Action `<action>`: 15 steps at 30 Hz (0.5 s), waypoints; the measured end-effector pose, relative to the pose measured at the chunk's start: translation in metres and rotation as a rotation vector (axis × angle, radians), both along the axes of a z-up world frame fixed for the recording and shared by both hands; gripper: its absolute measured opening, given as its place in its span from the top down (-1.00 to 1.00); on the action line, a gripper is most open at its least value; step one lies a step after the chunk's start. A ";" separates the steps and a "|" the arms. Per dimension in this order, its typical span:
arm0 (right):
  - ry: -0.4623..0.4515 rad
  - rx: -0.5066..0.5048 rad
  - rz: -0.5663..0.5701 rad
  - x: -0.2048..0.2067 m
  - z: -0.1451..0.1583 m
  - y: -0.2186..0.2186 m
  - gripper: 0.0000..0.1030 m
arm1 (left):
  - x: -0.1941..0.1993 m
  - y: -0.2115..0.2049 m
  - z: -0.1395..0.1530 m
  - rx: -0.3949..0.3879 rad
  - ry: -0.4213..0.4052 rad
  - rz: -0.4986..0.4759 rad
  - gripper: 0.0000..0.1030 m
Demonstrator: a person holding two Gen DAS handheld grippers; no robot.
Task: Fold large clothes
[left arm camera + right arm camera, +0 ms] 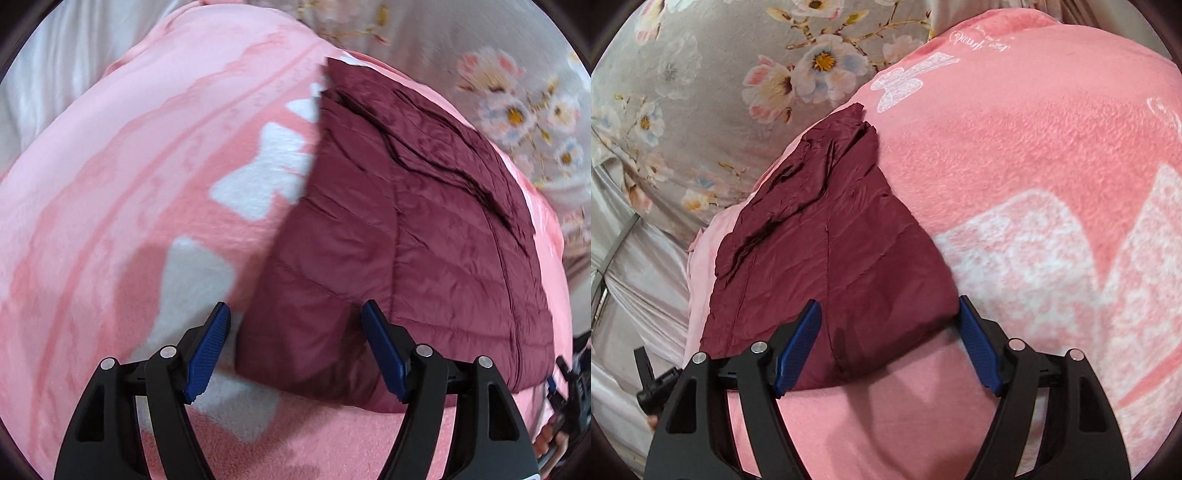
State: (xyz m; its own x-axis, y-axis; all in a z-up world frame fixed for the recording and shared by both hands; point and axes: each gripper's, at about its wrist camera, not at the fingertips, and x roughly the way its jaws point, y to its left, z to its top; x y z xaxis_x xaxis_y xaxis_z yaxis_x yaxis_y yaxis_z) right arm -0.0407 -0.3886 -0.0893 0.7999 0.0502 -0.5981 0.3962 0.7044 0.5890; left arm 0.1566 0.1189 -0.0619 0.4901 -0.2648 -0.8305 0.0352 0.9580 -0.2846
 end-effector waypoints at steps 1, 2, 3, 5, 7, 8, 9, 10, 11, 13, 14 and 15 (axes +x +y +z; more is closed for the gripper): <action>-0.011 0.014 -0.014 0.002 -0.001 -0.001 -0.31 | 0.000 0.004 -0.001 -0.011 0.001 0.021 -0.37; -0.016 0.031 -0.029 0.003 -0.003 -0.002 -0.19 | 0.003 0.005 -0.001 -0.022 0.007 0.051 -0.36; -0.021 0.051 -0.040 0.004 -0.004 -0.004 -0.10 | 0.005 0.006 0.000 -0.028 0.017 0.083 -0.31; -0.042 0.094 -0.045 0.007 -0.006 -0.006 0.31 | 0.007 0.003 0.003 -0.044 0.027 0.112 -0.26; -0.040 0.115 -0.048 0.007 -0.006 -0.004 0.69 | 0.007 -0.002 0.003 -0.059 0.034 0.105 -0.01; -0.048 0.106 -0.049 0.006 -0.003 -0.001 0.79 | 0.007 -0.005 0.003 -0.055 0.035 0.092 0.10; -0.052 0.092 -0.042 0.004 0.000 0.002 0.86 | 0.006 -0.007 0.003 -0.050 0.033 0.082 0.42; -0.055 0.062 -0.038 0.001 0.006 0.007 0.88 | 0.004 -0.007 0.003 -0.060 0.031 0.068 0.75; -0.055 0.035 -0.034 -0.001 0.011 0.012 0.91 | 0.001 -0.006 0.005 -0.081 0.023 0.053 0.86; -0.052 -0.018 -0.025 -0.009 0.022 0.022 0.93 | -0.005 -0.002 0.013 -0.096 0.006 0.045 0.94; -0.056 -0.045 -0.017 -0.015 0.030 0.029 0.93 | -0.010 0.001 0.019 -0.102 -0.007 0.041 0.94; -0.062 -0.078 -0.005 -0.023 0.039 0.036 0.93 | -0.016 0.003 0.025 -0.107 -0.015 0.033 0.94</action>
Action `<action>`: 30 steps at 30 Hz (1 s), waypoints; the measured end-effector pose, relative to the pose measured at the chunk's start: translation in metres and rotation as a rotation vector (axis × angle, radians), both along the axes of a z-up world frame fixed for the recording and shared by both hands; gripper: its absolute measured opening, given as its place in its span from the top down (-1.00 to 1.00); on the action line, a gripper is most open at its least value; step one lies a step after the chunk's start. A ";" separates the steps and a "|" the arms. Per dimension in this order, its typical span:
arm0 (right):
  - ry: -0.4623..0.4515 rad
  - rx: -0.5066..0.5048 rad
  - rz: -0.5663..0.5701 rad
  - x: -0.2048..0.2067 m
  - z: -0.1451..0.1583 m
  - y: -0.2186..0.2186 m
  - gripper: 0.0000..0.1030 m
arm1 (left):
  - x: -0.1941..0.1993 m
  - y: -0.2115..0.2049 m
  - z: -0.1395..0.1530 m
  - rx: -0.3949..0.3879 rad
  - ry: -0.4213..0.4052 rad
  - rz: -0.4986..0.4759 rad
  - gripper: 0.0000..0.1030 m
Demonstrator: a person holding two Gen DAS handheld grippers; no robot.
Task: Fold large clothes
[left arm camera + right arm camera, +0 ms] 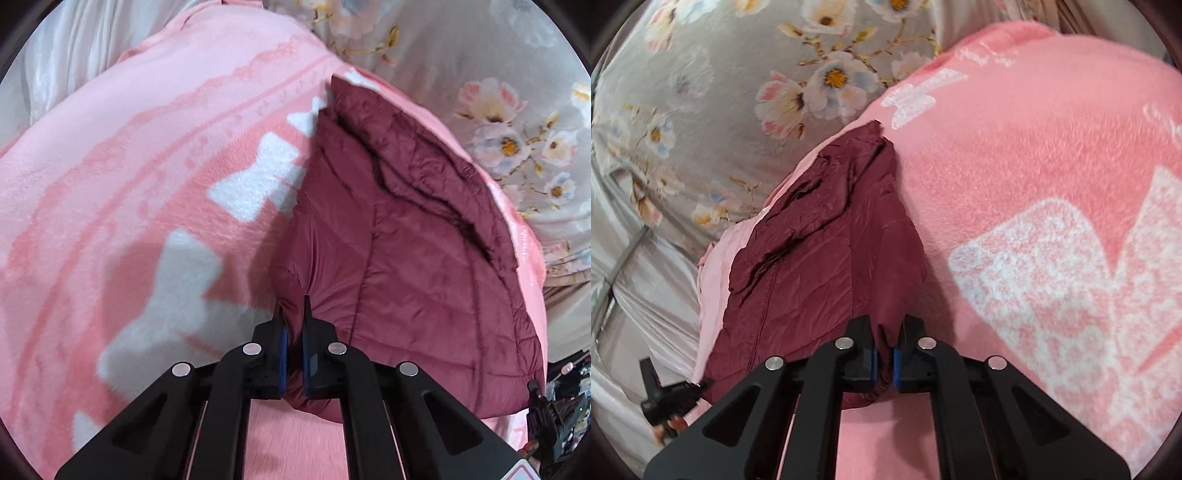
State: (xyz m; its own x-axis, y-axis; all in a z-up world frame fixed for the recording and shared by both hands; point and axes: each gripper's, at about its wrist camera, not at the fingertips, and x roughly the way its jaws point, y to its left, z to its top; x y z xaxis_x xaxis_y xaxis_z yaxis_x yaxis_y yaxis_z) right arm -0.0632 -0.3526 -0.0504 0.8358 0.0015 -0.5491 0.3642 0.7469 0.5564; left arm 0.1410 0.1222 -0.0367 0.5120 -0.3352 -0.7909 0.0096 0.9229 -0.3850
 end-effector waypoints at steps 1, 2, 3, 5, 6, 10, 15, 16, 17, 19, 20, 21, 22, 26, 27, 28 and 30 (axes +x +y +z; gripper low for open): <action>-0.006 -0.034 0.014 -0.010 0.008 0.007 0.93 | -0.006 0.002 0.008 -0.002 -0.013 -0.014 0.94; -0.007 -0.061 0.025 -0.019 0.014 0.013 0.94 | -0.016 0.008 0.016 -0.005 -0.027 -0.032 0.95; -0.007 -0.093 0.037 -0.030 0.019 0.019 0.94 | -0.025 0.013 0.023 -0.003 -0.037 -0.049 0.95; -0.007 -0.147 0.058 -0.059 0.028 0.032 0.94 | -0.053 0.028 0.039 -0.006 -0.065 -0.097 0.95; -0.015 -0.161 0.074 -0.079 0.033 0.039 0.94 | -0.064 0.033 0.044 -0.003 -0.072 -0.116 0.95; -0.076 -0.196 0.097 -0.147 0.048 0.054 0.94 | -0.132 0.064 0.078 -0.019 -0.151 -0.197 0.95; -0.169 -0.210 0.034 -0.189 0.082 0.057 0.94 | -0.174 0.078 0.117 -0.043 -0.227 -0.189 0.95; -0.189 -0.224 0.028 -0.191 0.089 0.058 0.94 | -0.176 0.077 0.125 -0.046 -0.242 -0.189 0.95; -0.219 -0.253 0.017 -0.189 0.102 0.060 0.94 | -0.174 0.072 0.136 -0.042 -0.268 -0.191 0.95; -0.270 -0.281 0.007 -0.171 0.124 0.057 0.94 | -0.160 0.060 0.150 -0.009 -0.316 -0.195 0.95; -0.287 -0.285 0.009 -0.162 0.132 0.055 0.94 | -0.154 0.056 0.156 0.016 -0.335 -0.193 0.95; -0.302 -0.294 0.001 -0.146 0.140 0.053 0.94 | -0.143 0.047 0.160 0.046 -0.357 -0.191 0.95; -0.309 -0.310 -0.007 -0.126 0.147 0.048 0.94 | -0.130 0.039 0.165 0.080 -0.382 -0.181 0.95; -0.285 -0.336 -0.070 -0.056 0.159 0.028 0.94 | -0.062 0.007 0.170 0.164 -0.420 -0.126 0.94; -0.268 -0.337 -0.084 -0.037 0.159 0.022 0.94 | -0.045 -0.001 0.169 0.185 -0.421 -0.107 0.94; -0.244 -0.344 -0.096 -0.013 0.158 0.015 0.94 | -0.032 -0.006 0.167 0.203 -0.417 -0.094 0.94; -0.216 -0.351 -0.106 0.018 0.153 0.006 0.94 | 0.001 -0.024 0.159 0.267 -0.407 -0.074 0.93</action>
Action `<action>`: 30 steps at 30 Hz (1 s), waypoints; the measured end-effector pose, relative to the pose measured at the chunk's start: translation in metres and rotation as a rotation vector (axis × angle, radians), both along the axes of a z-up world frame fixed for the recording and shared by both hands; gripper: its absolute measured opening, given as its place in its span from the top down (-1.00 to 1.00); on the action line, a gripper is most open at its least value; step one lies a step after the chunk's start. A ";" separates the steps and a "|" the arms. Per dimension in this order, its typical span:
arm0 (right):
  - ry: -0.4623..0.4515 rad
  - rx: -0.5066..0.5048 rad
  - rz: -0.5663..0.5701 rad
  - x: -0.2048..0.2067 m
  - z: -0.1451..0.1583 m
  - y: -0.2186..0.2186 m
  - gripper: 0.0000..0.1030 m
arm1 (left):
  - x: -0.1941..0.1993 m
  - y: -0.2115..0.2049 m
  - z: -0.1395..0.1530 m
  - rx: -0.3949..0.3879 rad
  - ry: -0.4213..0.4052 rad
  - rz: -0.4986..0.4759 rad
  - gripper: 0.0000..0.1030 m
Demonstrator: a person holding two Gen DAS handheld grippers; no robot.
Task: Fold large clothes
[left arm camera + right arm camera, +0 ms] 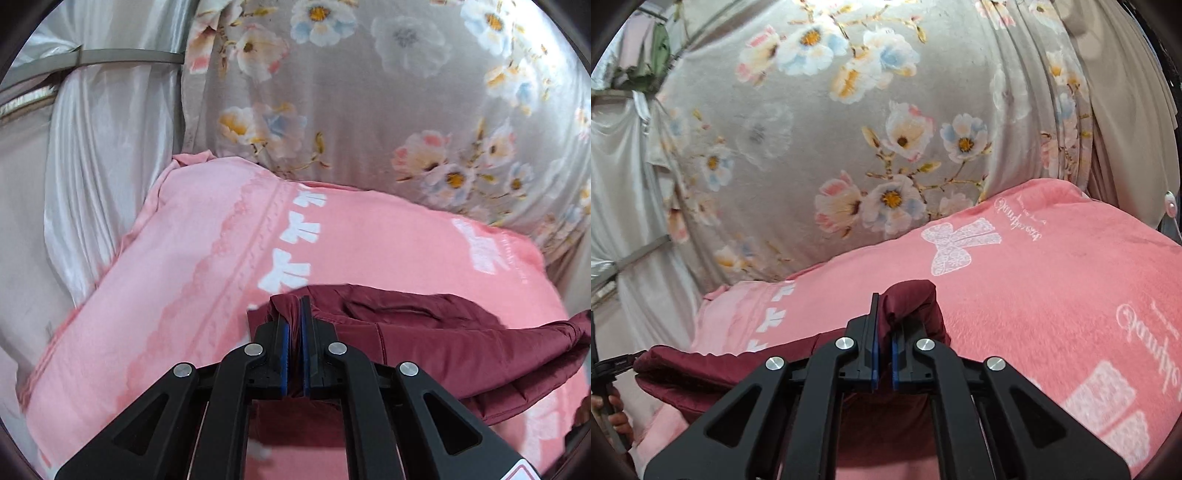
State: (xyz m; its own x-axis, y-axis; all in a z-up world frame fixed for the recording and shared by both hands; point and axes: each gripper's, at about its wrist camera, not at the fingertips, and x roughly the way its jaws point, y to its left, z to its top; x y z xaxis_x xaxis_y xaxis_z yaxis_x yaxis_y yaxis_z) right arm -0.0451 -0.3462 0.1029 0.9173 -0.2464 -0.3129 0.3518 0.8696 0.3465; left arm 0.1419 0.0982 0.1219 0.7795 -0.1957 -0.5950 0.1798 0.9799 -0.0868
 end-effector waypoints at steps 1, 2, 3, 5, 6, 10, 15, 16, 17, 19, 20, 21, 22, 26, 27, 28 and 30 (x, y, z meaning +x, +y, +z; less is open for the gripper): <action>0.014 0.001 -0.001 0.016 -0.004 -0.004 0.94 | 0.014 -0.006 -0.006 0.019 0.010 0.014 0.93; 0.032 0.001 -0.011 0.036 -0.009 -0.007 0.94 | 0.037 -0.016 -0.016 0.049 0.030 0.029 0.93; 0.050 0.001 -0.017 0.051 -0.015 -0.009 0.94 | 0.051 -0.020 -0.025 0.058 0.045 0.042 0.92; 0.086 -0.009 -0.042 0.080 -0.029 -0.012 0.94 | 0.077 -0.028 -0.042 0.079 0.084 0.056 0.92; 0.111 -0.020 -0.054 0.095 -0.037 -0.012 0.94 | 0.090 -0.032 -0.052 0.089 0.100 0.064 0.91; 0.182 0.015 -0.073 0.135 -0.070 -0.022 0.94 | 0.125 -0.046 -0.085 0.141 0.152 0.075 0.84; 0.242 0.061 -0.076 0.162 -0.105 -0.035 0.92 | 0.154 -0.051 -0.126 0.159 0.206 0.089 0.71; 0.252 0.061 -0.075 0.166 -0.108 -0.036 0.92 | 0.157 -0.052 -0.133 0.160 0.212 0.087 0.70; 0.265 0.060 -0.072 0.170 -0.113 -0.037 0.90 | 0.159 -0.053 -0.138 0.159 0.214 0.087 0.70; 0.276 0.065 -0.063 0.174 -0.117 -0.039 0.86 | 0.163 -0.055 -0.144 0.154 0.212 0.080 0.68; 0.270 0.077 -0.057 0.174 -0.117 -0.042 0.83 | 0.164 -0.054 -0.145 0.142 0.216 0.076 0.67; 0.255 0.095 -0.046 0.173 -0.115 -0.044 0.76 | 0.168 -0.052 -0.146 0.126 0.222 0.071 0.66; 0.225 0.121 -0.031 0.169 -0.113 -0.048 0.71 | 0.170 -0.050 -0.146 0.106 0.229 0.066 0.64; 0.120 0.160 -0.015 0.144 -0.091 -0.052 0.13 | 0.174 -0.029 -0.127 0.012 0.225 0.068 0.60; 0.095 0.148 -0.018 0.136 -0.084 -0.051 -0.03 | 0.170 -0.022 -0.115 0.039 0.175 0.118 0.22; 0.073 0.135 -0.019 0.129 -0.078 -0.050 -0.06 | 0.164 -0.016 -0.101 0.080 0.101 0.183 -0.35; 0.045 0.116 -0.009 0.116 -0.065 -0.046 -0.07 | 0.151 -0.006 -0.075 0.123 -0.034 0.235 -0.57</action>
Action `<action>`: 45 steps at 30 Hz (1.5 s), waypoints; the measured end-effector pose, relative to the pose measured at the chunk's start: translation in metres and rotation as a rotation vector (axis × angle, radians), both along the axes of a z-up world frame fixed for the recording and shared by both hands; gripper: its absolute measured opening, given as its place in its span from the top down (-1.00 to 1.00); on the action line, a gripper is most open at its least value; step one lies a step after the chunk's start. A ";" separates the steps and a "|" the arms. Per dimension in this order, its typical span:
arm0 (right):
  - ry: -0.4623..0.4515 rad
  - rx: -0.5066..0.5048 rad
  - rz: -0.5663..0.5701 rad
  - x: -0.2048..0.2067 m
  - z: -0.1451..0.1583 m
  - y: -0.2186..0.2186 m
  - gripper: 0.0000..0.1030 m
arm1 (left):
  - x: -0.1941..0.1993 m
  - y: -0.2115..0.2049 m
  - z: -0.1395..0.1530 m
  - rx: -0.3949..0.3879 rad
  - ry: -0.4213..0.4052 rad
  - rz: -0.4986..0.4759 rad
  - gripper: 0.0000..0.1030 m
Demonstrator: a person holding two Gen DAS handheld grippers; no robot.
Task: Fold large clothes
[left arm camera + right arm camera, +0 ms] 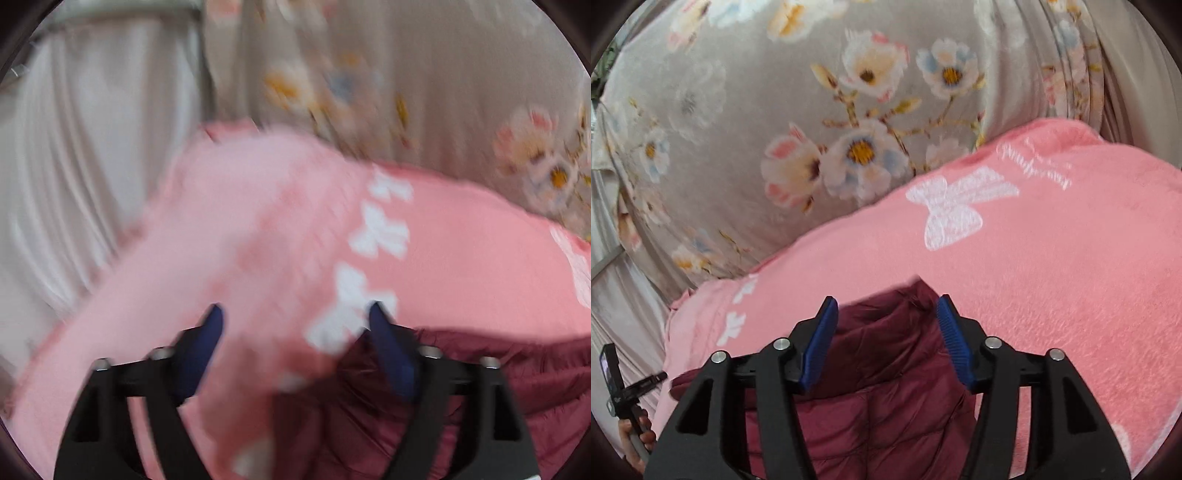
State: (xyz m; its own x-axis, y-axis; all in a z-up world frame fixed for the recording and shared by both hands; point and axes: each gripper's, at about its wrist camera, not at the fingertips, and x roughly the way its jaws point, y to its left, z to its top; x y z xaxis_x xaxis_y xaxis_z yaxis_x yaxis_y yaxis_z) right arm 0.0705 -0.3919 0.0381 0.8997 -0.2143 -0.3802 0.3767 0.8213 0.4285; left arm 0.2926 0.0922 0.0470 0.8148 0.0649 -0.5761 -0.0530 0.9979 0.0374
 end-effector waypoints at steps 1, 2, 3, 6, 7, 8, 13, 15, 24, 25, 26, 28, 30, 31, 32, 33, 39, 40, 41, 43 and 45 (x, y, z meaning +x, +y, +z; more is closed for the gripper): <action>-0.002 -0.003 0.012 -0.002 0.003 0.003 -0.07 | -0.002 0.001 0.007 0.018 -0.017 -0.005 -0.57; 0.001 -0.009 0.039 -0.003 0.008 0.009 -0.07 | -0.005 0.001 0.018 0.043 -0.016 -0.020 -0.56; 0.009 -0.017 0.066 -0.002 0.011 0.018 -0.07 | -0.007 0.001 0.024 0.048 -0.008 -0.033 -0.55; 0.054 -0.075 0.171 0.012 0.018 0.058 -0.07 | -0.023 -0.013 0.041 0.012 0.005 -0.113 -0.54; 0.083 -0.101 0.210 0.021 0.018 0.075 -0.07 | -0.030 -0.025 0.044 -0.005 0.019 -0.159 -0.54; 0.111 -0.118 0.244 0.028 0.015 0.087 -0.07 | -0.035 -0.037 0.043 -0.015 0.035 -0.194 -0.54; 0.321 -0.218 0.394 0.089 -0.018 0.150 -0.03 | -0.044 -0.103 0.010 -0.034 0.168 -0.345 -0.54; 0.389 -0.226 0.404 0.110 -0.036 0.157 0.04 | -0.044 -0.128 -0.011 0.017 0.198 -0.362 -0.54; 0.461 -0.247 0.417 0.148 -0.066 0.159 1.00 | -0.024 -0.155 -0.053 0.068 0.277 -0.374 -0.52; 0.425 -0.254 0.413 0.148 -0.056 0.161 1.00 | -0.021 -0.157 -0.053 0.059 0.277 -0.375 -0.52; 0.403 -0.254 0.411 0.148 -0.048 0.161 1.00 | -0.020 -0.158 -0.051 0.053 0.274 -0.376 -0.52; 0.363 -0.264 0.407 0.150 -0.034 0.162 1.00 | -0.018 -0.162 -0.047 0.050 0.263 -0.373 -0.52; 0.373 -0.292 0.403 0.160 -0.032 0.164 1.00 | -0.012 -0.168 -0.049 0.059 0.256 -0.362 -0.52; 0.386 -0.288 0.403 0.165 -0.036 0.163 1.00 | -0.009 -0.170 -0.052 0.062 0.260 -0.356 -0.52; 0.409 -0.275 0.406 0.171 -0.044 0.161 1.00 | -0.004 -0.172 -0.058 0.066 0.271 -0.347 -0.52; 0.430 -0.259 0.408 0.176 -0.054 0.158 1.00 | 0.001 -0.173 -0.067 0.072 0.283 -0.335 -0.52; 0.452 -0.191 0.413 0.179 -0.092 0.153 1.00 | 0.006 -0.170 -0.094 0.046 0.246 -0.308 -0.65; 0.450 -0.193 0.409 0.179 -0.094 0.154 1.00 | 0.006 -0.171 -0.096 0.047 0.236 -0.303 -0.67; 0.445 -0.199 0.404 0.178 -0.096 0.155 1.00 | 0.004 -0.172 -0.099 0.050 0.224 -0.298 -0.68; 0.436 -0.201 0.397 0.176 -0.098 0.155 1.00 | 0.004 -0.173 -0.102 0.053 0.215 -0.292 -0.71; 0.429 -0.188 0.397 0.175 -0.100 0.153 1.00 | 0.004 -0.173 -0.105 0.049 0.217 -0.293 -0.71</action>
State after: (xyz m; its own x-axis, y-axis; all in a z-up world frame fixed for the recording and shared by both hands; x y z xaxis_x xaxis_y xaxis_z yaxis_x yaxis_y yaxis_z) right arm 0.2454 -0.2389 -0.0620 0.6993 0.0078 -0.7148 0.1330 0.9811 0.1408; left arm 0.2970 -0.0811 -0.0576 0.6623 -0.1211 -0.7394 0.2489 0.9664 0.0647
